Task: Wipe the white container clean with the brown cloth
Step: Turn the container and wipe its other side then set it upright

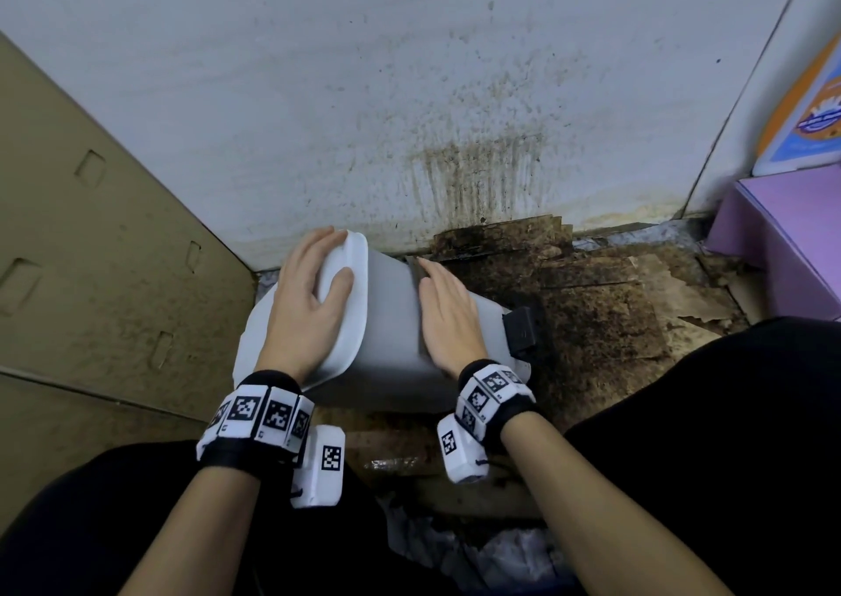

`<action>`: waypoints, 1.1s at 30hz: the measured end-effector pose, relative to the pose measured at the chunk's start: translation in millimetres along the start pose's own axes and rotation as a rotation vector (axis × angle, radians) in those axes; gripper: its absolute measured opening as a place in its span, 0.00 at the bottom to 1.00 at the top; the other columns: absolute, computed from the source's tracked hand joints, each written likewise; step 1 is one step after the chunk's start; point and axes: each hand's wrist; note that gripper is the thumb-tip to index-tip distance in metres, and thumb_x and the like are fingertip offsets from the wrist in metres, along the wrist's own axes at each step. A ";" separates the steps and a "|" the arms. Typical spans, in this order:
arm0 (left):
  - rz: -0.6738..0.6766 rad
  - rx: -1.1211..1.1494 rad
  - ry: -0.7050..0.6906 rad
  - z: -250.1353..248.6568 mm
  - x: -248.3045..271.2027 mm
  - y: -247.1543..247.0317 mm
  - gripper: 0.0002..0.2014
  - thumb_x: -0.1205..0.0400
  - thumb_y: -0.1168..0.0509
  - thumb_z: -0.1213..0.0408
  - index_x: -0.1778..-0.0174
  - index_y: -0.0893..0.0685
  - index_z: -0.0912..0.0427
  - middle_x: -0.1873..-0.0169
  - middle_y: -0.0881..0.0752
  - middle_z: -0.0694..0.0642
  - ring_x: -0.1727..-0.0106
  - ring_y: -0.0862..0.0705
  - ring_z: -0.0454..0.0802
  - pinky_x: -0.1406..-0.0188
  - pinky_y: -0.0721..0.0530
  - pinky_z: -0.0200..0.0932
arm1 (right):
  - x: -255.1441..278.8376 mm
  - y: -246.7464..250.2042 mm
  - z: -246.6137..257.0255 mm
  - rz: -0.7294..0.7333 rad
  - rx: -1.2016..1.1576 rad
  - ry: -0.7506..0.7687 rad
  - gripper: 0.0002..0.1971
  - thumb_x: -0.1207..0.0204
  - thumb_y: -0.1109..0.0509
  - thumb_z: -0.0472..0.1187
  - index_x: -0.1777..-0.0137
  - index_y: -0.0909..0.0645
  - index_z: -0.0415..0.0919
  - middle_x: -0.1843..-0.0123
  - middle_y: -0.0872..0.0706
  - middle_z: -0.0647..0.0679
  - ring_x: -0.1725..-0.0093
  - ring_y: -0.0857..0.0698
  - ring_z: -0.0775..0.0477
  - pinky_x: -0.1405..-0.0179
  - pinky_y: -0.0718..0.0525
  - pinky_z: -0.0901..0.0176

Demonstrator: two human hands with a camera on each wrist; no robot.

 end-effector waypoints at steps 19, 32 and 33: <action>0.001 -0.046 0.000 6.0 0.2 5.4 0.23 0.14 0.41 0.57 0.22 0.23 0.50 0.22 0.25 0.43 0.20 0.31 0.38 0.25 0.41 0.22 | -6.1 -3.9 -37.1 -0.163 -0.069 -0.176 0.20 0.09 0.51 0.42 0.23 0.25 0.48 0.21 0.24 0.53 0.19 0.31 0.51 0.19 0.43 0.57; 0.002 -0.046 -0.039 4.6 -1.5 -2.5 0.23 0.14 0.41 0.57 0.22 0.23 0.54 0.22 0.25 0.48 0.20 0.30 0.42 0.20 0.36 0.37 | 29.2 -35.3 53.6 -0.101 -0.131 0.219 0.26 0.08 0.58 0.49 0.11 0.43 0.52 0.11 0.42 0.60 0.12 0.47 0.62 0.12 0.49 0.56; 0.003 -0.046 -0.044 4.5 -1.5 -2.8 0.23 0.14 0.41 0.57 0.22 0.22 0.54 0.22 0.25 0.47 0.20 0.30 0.41 0.20 0.37 0.35 | 29.9 -34.0 48.9 -0.109 -0.094 0.242 0.26 0.08 0.58 0.49 0.11 0.43 0.52 0.10 0.42 0.60 0.12 0.47 0.61 0.12 0.48 0.55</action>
Point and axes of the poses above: each hand's wrist, its own x-axis away from the middle knuckle, its own y-axis out of the back of the hand, z = x × y
